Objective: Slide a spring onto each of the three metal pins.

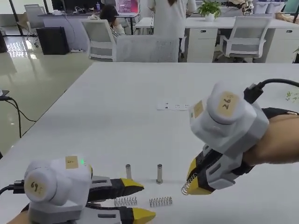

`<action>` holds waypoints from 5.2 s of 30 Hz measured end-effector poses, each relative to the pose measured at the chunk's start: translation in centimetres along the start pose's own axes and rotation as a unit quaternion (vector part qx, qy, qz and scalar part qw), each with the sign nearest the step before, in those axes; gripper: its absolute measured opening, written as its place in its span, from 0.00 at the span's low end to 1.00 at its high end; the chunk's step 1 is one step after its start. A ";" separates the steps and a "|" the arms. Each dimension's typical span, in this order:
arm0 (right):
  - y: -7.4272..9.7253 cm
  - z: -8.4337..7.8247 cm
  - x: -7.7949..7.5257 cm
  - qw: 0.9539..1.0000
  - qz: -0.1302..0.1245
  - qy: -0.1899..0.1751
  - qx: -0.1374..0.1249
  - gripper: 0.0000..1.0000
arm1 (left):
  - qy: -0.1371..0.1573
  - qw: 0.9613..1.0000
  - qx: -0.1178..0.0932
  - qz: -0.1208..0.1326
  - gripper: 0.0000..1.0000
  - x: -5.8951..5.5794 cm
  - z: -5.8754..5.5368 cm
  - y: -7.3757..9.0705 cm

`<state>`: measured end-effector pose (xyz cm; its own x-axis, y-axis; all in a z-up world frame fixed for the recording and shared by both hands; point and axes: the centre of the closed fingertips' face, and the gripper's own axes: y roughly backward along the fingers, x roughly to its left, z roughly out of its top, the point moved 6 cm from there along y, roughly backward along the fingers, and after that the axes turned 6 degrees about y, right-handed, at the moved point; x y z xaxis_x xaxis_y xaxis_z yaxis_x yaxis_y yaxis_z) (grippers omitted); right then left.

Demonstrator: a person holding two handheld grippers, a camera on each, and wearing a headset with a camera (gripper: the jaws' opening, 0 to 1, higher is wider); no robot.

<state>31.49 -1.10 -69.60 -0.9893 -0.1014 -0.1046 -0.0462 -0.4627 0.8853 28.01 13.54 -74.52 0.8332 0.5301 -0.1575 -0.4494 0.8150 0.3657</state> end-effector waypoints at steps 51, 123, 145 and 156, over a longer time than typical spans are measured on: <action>-1.5 -3.7 -7.9 0.993 -0.004 -0.014 0.113 0.08 | 0.028 0.997 -0.021 0.073 0.49 -0.3 -1.4 3.2; -8.5 -6.8 -8.7 0.987 0.026 -0.033 0.158 0.09 | 0.033 0.996 -0.023 0.079 0.48 -0.2 -1.2 3.4; -7.2 -5.0 -8.4 0.991 0.000 -0.007 0.132 0.20 | 0.028 0.996 -0.022 0.078 0.48 -0.5 -1.1 3.4; -7.0 -3.1 -7.3 0.993 0.000 0.012 0.116 0.21 | 0.026 0.996 -0.022 0.078 0.48 -0.5 -1.2 3.4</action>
<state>39.49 0.12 -76.43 -0.9858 -0.1246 -0.1128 -0.0791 -0.2478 0.9656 25.65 16.34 -74.26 0.7353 0.6610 -0.1498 -0.5861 0.7311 0.3492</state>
